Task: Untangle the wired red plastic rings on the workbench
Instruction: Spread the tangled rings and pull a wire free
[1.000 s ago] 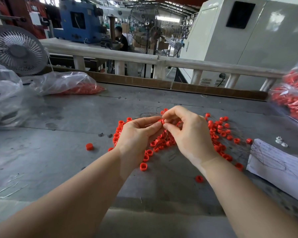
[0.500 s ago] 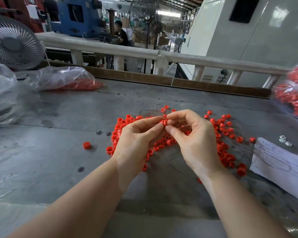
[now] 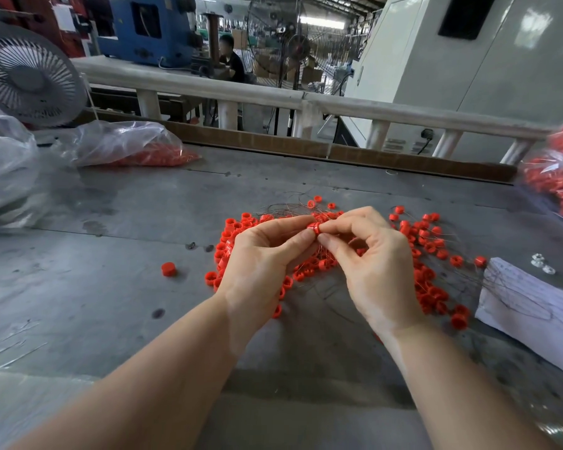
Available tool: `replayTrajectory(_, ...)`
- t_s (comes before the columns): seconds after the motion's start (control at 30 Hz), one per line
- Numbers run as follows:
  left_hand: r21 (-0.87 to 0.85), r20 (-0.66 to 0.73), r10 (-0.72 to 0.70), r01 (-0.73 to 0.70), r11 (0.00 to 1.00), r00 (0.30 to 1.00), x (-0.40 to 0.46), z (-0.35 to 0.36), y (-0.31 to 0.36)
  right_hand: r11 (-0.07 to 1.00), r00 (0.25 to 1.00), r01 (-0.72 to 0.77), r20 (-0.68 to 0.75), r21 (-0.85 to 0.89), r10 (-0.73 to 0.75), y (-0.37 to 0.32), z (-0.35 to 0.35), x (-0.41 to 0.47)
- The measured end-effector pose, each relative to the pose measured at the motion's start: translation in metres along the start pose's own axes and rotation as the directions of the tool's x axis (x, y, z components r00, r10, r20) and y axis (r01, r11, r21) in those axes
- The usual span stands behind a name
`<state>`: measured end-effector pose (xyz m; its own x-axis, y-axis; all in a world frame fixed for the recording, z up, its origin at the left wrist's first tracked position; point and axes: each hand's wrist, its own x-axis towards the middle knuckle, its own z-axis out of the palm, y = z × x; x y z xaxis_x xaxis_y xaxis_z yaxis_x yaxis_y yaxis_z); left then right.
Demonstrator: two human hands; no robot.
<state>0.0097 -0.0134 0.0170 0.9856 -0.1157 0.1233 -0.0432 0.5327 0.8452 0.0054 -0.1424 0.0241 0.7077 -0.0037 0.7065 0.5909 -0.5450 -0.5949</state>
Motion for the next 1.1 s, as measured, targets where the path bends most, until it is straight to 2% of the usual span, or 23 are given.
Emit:
replayTrajectory(0.2, 0.022, -0.014, 0.036, -0.036, 0.999, 0.999, -0.0005, 0.0013, -0.0007, 0.979, 0.992, 0.124, 0.008, -0.16, -0.124, -0.0015, -0.0002, -0.0012)
replayTrajectory(0.37, 0.152, -0.04, 0.107, -0.1, 0.983, 0.993, -0.0029, 0.0036, 0.0, 0.958, 0.981, 0.19, 0.016, -0.217, -0.191, -0.0045, -0.0003, -0.0017)
replayTrajectory(0.53, 0.249, -0.044, 0.18, -0.164, 0.955, 0.983, -0.006, 0.0067, 0.002, 0.945, 0.975, 0.219, 0.014, -0.244, -0.222, -0.0064, -0.0003, -0.0018)
replayTrajectory(0.7, 0.277, -0.036, 0.188, -0.171, 0.945, 0.981, -0.0076, 0.0065, 0.0029, 0.958, 0.977, 0.212, 0.012, -0.193, -0.213, -0.007, -0.0012, -0.0019)
replayTrajectory(0.9, 0.136, -0.019, 0.111, -0.107, 0.985, 0.994, -0.0054, 0.0058, 0.0044, 0.987, 0.989, 0.149, -0.016, -0.057, -0.15, -0.0046, -0.0045, -0.0021)
replayTrajectory(1.1, 0.041, -0.009, 0.048, -0.048, 0.998, 0.999, -0.0065, 0.0057, 0.0044, 0.982, 0.985, 0.168, -0.023, -0.081, -0.17, -0.0042, -0.0026, -0.002)
